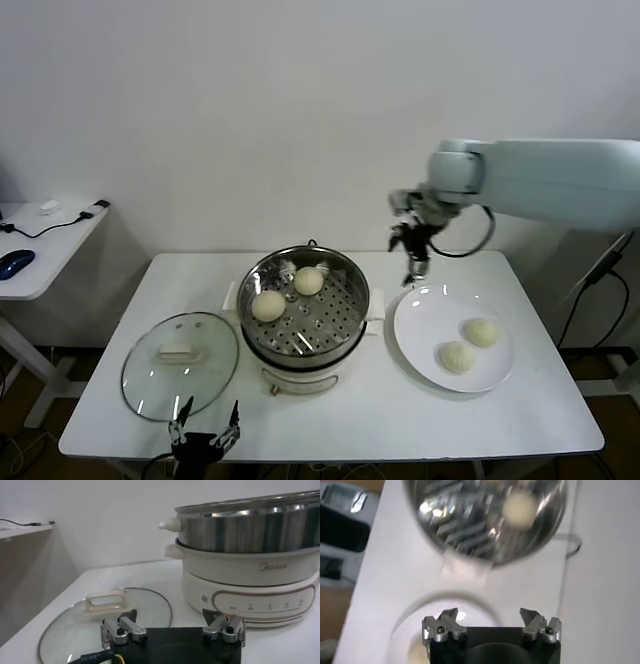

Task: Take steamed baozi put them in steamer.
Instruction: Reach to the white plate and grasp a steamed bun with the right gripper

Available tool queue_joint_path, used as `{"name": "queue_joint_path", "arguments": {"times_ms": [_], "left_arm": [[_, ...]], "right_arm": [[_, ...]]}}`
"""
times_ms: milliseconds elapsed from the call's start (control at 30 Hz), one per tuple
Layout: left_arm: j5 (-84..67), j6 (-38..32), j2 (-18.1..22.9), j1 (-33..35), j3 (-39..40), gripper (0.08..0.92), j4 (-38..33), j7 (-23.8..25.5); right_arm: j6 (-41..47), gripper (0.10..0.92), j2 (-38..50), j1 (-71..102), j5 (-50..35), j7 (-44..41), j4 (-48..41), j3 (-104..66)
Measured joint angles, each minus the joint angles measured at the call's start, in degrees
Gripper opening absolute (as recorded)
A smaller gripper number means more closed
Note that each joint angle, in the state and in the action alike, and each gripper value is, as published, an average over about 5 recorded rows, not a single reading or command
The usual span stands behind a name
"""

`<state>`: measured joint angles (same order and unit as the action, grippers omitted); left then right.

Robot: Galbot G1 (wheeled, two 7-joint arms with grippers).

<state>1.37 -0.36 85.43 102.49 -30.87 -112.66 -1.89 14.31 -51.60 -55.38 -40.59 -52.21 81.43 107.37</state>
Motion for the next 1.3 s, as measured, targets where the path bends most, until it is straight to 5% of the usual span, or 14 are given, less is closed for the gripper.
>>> {"name": "queue_joint_path", "arguments": {"times_ms": [400, 1033, 1300], "left_arm": [[-0.5, 0.1, 0.4, 0.0, -1.0, 0.823, -0.6, 0.0], [-1.0, 0.3, 0.5, 0.4, -1.5, 0.823, -0.7, 0.0], [-1.0, 0.3, 0.5, 0.6, -1.3, 0.823, -0.8, 0.0]], "right_arm": [[2.2, 0.823, 11.4, 11.6, 9.1, 2.6, 1.4, -3.1], [5.8, 0.819, 12.5, 29.7, 14.9, 7.7, -4.0, -15.1], [6.5, 0.724, 12.0, 32.1, 15.7, 7.9, -5.0, -16.5]]}}
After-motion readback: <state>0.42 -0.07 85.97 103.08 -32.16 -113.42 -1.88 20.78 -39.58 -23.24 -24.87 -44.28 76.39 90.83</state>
